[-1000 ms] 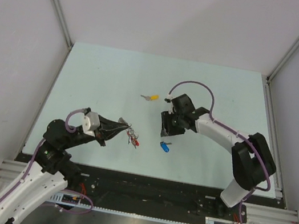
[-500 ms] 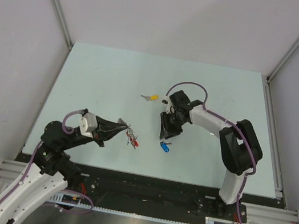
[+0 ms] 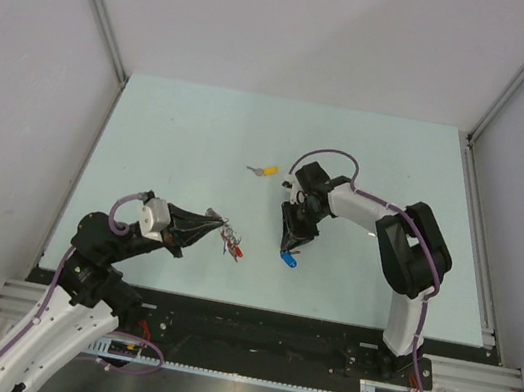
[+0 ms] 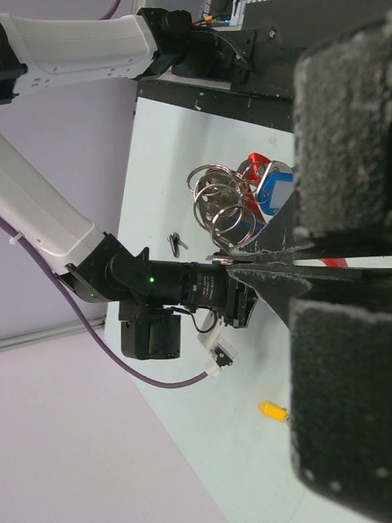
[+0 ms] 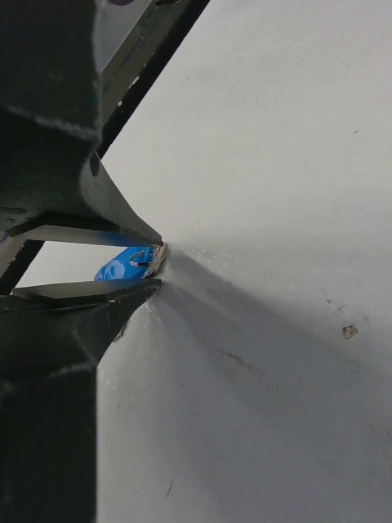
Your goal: Put the keys on the keyring
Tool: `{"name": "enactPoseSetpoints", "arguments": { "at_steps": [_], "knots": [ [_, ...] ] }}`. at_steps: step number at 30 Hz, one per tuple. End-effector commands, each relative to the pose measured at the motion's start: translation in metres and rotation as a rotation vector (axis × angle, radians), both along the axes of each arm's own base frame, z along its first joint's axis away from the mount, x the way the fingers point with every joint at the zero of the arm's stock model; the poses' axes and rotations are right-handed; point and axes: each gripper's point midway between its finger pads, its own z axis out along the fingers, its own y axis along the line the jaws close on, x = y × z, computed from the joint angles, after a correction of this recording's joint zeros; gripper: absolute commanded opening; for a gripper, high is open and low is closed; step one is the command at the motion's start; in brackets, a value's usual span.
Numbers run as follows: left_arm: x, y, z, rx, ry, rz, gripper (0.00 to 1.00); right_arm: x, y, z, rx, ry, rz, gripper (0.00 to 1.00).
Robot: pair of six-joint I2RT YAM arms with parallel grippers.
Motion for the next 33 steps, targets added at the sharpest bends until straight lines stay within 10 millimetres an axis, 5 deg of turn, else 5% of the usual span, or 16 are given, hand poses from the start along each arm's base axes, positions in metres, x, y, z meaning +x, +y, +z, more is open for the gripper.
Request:
{"name": "enactPoseSetpoints", "arguments": {
  "at_steps": [1, 9, 14, 18, 26, 33],
  "knots": [
    [-0.005, 0.001, 0.013, -0.031, -0.028, -0.015, 0.00, 0.005, 0.004, 0.002, 0.017, 0.002, 0.014, 0.26],
    [-0.005, 0.000, 0.012, -0.027, -0.025, -0.022, 0.00, 0.004, 0.003, 0.003, 0.016, 0.004, 0.023, 0.17],
    [-0.005, 0.000, 0.011, -0.026, -0.022, -0.021, 0.00, 0.004, 0.004, 0.006, 0.023, -0.011, 0.038, 0.00],
    [-0.005, -0.002, 0.010, -0.020, -0.016, -0.030, 0.00, 0.005, 0.005, 0.016, 0.024, -0.064, 0.069, 0.00],
    [-0.003, -0.003, 0.008, -0.014, -0.007, -0.036, 0.00, 0.018, 0.009, 0.066, -0.012, -0.353, 0.160, 0.00],
    [-0.001, -0.003, 0.006, -0.011, 0.002, -0.028, 0.00, 0.020, 0.000, 0.065, -0.171, -0.543, 0.214, 0.00]
  ]
}}
